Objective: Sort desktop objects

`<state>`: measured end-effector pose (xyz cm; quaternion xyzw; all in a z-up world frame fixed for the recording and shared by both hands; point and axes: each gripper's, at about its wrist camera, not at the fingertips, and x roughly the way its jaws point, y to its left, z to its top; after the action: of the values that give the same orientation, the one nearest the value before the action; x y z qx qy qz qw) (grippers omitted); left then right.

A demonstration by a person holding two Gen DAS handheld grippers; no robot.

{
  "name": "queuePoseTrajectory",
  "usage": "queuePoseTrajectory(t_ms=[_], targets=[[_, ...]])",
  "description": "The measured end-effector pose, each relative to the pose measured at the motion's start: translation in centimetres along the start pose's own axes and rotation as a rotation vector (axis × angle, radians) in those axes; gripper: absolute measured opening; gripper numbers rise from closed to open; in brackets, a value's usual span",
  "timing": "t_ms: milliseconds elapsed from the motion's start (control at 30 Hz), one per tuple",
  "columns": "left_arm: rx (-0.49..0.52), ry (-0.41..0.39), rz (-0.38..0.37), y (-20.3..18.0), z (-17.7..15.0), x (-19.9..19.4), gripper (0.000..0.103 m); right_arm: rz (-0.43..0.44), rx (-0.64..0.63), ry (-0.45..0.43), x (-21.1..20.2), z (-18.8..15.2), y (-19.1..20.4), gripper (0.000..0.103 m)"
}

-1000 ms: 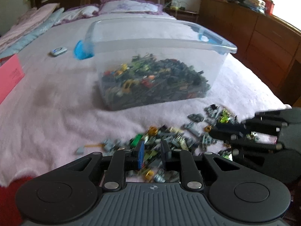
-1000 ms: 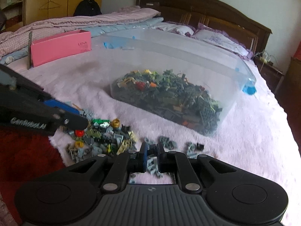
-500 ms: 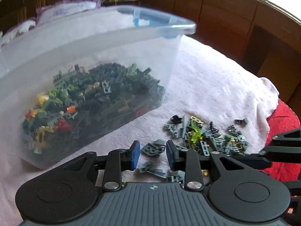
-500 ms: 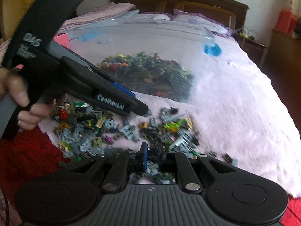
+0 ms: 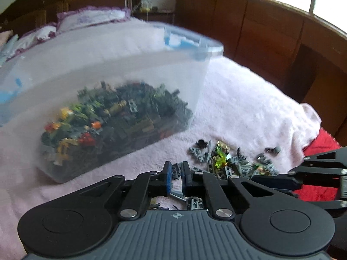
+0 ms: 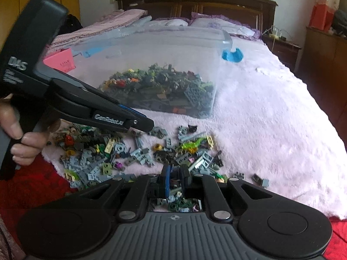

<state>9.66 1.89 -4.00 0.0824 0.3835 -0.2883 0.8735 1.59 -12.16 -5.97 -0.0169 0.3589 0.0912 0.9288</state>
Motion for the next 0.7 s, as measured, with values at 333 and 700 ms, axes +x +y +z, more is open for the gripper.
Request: queuePoseTrajectory(t_ms=[333,700], targets=[[-0.031,-0.126,0.059,0.2,0.8,-6.1,0.011,0.005,-0.057,-0.065,-1.6,1.9,1.5,0.011],[0.088,-0.008,0.009,-0.1,1.4,-2.0,0.028,-0.007,-0.071,-0.079,-2.7,2.5,1.6,0.011]])
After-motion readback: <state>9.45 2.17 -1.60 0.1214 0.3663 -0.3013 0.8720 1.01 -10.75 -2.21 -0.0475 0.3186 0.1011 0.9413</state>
